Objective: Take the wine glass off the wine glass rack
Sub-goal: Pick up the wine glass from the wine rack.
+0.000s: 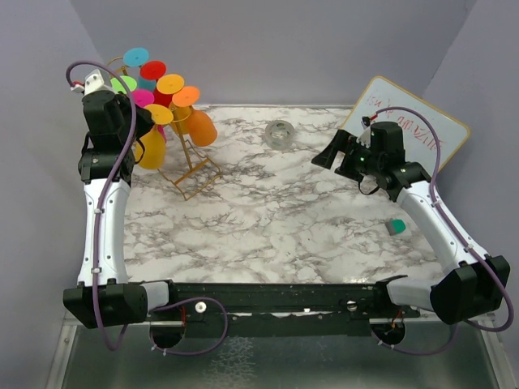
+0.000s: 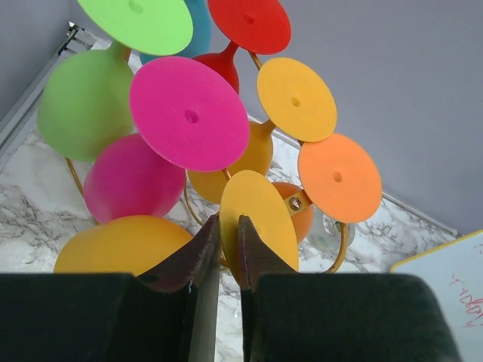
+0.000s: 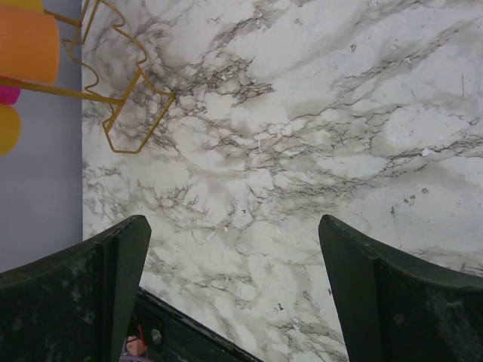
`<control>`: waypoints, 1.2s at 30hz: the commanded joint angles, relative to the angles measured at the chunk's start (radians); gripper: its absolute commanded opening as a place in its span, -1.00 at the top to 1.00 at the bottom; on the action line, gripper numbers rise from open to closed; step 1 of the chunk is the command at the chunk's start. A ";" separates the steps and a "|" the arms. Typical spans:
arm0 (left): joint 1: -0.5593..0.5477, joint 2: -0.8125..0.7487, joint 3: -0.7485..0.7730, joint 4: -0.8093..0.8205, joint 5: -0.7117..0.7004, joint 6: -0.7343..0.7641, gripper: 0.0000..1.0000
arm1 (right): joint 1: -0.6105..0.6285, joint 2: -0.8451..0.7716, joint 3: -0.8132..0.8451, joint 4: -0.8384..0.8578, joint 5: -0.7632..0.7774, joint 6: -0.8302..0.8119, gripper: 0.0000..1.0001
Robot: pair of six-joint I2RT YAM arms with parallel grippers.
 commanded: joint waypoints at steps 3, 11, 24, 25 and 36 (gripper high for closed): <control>0.007 -0.026 -0.007 -0.012 0.005 0.022 0.79 | 0.002 0.009 0.017 0.000 -0.014 0.023 -1.00; 0.008 -0.037 -0.012 -0.011 0.007 0.014 0.95 | 0.001 0.000 0.011 -0.010 -0.003 0.018 -1.00; 0.009 -0.078 -0.048 -0.012 0.027 -0.085 1.00 | 0.001 0.000 0.012 -0.023 0.000 0.018 -1.00; 0.009 -0.080 -0.051 -0.012 0.030 -0.097 1.00 | 0.001 0.000 0.012 -0.024 0.001 0.019 -1.00; 0.010 -0.121 -0.086 -0.010 -0.005 -0.154 1.00 | 0.001 0.000 0.018 -0.032 -0.001 0.011 -1.00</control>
